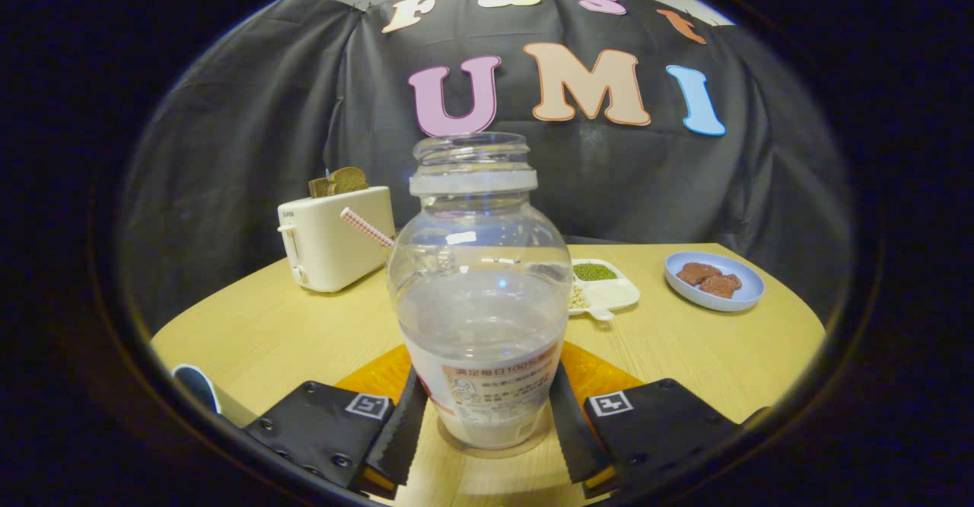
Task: Take the bottle from table, then pour the juice into the cup, finally place the bottle on the coaster
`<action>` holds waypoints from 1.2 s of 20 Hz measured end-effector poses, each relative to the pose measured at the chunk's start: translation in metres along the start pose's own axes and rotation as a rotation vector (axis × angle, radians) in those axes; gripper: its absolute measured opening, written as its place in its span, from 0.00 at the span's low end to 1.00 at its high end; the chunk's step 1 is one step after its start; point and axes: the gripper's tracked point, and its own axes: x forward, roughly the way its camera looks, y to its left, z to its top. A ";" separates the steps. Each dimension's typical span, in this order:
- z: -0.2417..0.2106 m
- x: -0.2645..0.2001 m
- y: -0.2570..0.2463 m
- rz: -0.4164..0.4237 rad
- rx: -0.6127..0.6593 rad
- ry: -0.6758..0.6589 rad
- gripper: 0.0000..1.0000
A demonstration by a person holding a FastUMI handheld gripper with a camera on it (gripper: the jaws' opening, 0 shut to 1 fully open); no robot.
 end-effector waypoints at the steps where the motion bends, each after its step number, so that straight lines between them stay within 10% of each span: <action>1: -0.001 0.001 0.000 0.001 0.003 0.002 0.79; 11: -0.010 -0.011 0.003 0.019 0.045 0.021 0.98; 24: 0.027 -0.100 0.008 0.063 0.069 -0.041 0.96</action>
